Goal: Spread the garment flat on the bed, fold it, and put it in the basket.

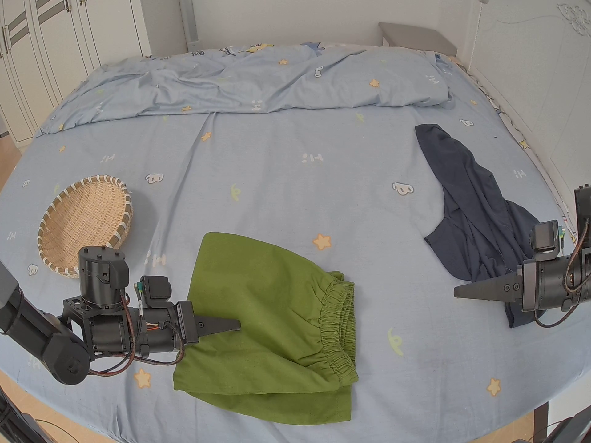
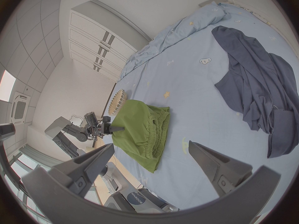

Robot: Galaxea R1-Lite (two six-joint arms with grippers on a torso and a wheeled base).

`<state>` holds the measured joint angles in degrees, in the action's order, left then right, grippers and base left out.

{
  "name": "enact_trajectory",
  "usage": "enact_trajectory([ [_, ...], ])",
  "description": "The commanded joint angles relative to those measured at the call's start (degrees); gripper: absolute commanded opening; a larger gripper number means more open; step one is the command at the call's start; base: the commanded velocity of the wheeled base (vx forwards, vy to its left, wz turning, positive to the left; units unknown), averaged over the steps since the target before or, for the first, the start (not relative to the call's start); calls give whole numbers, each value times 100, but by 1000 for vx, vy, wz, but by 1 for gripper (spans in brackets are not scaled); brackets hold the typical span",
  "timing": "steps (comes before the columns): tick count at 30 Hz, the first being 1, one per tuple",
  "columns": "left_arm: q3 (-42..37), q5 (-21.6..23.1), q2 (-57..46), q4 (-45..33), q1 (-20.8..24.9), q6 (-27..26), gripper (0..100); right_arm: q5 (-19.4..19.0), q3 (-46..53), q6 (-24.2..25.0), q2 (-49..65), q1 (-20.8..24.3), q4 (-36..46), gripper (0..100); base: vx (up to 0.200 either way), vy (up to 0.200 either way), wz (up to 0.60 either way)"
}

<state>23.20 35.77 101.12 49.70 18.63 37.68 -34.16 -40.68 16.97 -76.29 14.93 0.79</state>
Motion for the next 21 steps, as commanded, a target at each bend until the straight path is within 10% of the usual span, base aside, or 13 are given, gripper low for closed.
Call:
enact_trajectory([
  [1, 211, 0, -66, -409, -17, -6, 0, -3, -1, -1, -9, 10, 0, 100, 0, 200, 0],
  [21, 334, 0, -101, -830, -8, -209, 0, -3, -10, -1, 9, -8, 0, 100, 0, 200, 0],
])
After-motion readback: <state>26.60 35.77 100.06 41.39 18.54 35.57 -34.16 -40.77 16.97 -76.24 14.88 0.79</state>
